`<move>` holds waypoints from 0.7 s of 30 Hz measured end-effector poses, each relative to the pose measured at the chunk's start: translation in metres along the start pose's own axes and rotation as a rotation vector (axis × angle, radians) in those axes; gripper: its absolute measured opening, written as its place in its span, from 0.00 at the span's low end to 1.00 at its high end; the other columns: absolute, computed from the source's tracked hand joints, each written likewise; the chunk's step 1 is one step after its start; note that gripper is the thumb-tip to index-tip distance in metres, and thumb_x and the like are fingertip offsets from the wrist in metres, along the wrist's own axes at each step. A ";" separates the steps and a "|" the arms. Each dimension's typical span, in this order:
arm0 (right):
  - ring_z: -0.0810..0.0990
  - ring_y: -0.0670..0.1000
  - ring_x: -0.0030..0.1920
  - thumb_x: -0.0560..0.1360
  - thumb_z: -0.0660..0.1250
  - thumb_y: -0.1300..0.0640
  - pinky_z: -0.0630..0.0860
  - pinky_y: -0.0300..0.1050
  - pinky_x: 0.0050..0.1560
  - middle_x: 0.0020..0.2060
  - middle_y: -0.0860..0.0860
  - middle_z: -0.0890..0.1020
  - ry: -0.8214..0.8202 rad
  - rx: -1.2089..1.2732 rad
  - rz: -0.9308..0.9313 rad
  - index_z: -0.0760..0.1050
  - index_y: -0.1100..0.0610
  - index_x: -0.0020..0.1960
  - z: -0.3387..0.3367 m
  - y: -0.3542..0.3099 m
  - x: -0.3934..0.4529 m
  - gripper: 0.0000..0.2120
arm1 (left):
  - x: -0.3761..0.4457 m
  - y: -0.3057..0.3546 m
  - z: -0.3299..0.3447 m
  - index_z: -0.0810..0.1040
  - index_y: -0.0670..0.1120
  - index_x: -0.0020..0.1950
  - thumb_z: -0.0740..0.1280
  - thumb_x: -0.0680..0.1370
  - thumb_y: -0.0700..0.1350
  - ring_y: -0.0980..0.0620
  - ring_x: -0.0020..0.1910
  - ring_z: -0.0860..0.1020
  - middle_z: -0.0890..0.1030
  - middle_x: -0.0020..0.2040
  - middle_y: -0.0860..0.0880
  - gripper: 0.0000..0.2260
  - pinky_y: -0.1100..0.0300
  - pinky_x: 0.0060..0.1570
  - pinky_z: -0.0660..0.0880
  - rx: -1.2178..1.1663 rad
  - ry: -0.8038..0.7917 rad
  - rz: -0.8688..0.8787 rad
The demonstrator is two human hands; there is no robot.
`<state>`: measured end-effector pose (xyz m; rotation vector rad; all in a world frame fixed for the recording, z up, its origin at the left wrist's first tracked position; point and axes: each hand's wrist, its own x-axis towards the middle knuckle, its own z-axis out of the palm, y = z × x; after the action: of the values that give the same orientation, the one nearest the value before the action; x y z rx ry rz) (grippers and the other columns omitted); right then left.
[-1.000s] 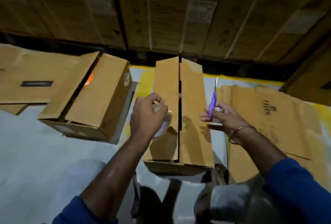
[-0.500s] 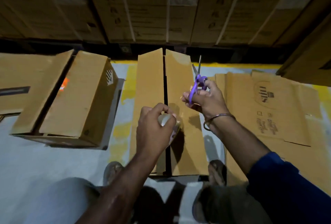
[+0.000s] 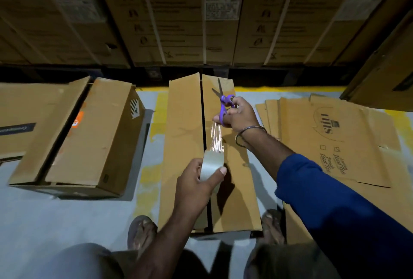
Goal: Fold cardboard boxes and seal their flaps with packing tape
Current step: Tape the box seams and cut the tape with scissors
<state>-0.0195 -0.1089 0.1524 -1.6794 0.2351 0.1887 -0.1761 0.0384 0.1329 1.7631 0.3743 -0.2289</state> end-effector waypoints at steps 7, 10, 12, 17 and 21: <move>0.83 0.46 0.45 0.69 0.79 0.67 0.79 0.31 0.38 0.51 0.51 0.82 0.066 -0.117 -0.039 0.72 0.56 0.69 0.033 -0.026 0.081 0.31 | 0.024 0.002 -0.014 0.84 0.52 0.53 0.75 0.78 0.53 0.51 0.45 0.85 0.87 0.45 0.51 0.08 0.49 0.47 0.81 -0.096 0.002 0.088; 0.80 0.45 0.47 0.72 0.78 0.67 0.78 0.31 0.37 0.58 0.51 0.79 0.128 -0.165 -0.040 0.73 0.55 0.67 0.041 -0.044 0.124 0.27 | 0.034 0.003 -0.009 0.84 0.48 0.53 0.73 0.80 0.48 0.49 0.48 0.86 0.88 0.46 0.49 0.05 0.47 0.52 0.82 -0.210 0.012 0.059; 0.78 0.45 0.46 0.74 0.75 0.68 0.74 0.30 0.31 0.59 0.52 0.78 0.142 -0.201 -0.042 0.74 0.55 0.66 0.046 -0.052 0.151 0.24 | 0.046 0.005 -0.005 0.84 0.46 0.52 0.72 0.80 0.47 0.46 0.48 0.86 0.87 0.46 0.47 0.06 0.49 0.50 0.82 -0.259 0.046 0.079; 0.80 0.46 0.41 0.77 0.72 0.65 0.84 0.43 0.43 0.49 0.51 0.78 0.190 -0.239 -0.052 0.74 0.56 0.66 0.060 -0.058 0.218 0.19 | 0.086 0.000 0.010 0.84 0.46 0.58 0.71 0.82 0.48 0.41 0.51 0.84 0.87 0.50 0.44 0.08 0.44 0.53 0.80 -0.365 -0.002 0.087; 0.78 0.44 0.36 0.79 0.72 0.60 0.83 0.42 0.40 0.45 0.50 0.79 0.239 -0.290 -0.070 0.74 0.52 0.52 0.070 -0.044 0.267 0.08 | 0.116 -0.019 0.017 0.82 0.42 0.58 0.73 0.81 0.51 0.37 0.52 0.81 0.83 0.52 0.37 0.13 0.42 0.54 0.76 -0.539 -0.032 0.009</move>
<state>0.2506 -0.0465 0.1172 -1.9968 0.3392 -0.0340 -0.0750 0.0405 0.0712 1.2295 0.3644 -0.1333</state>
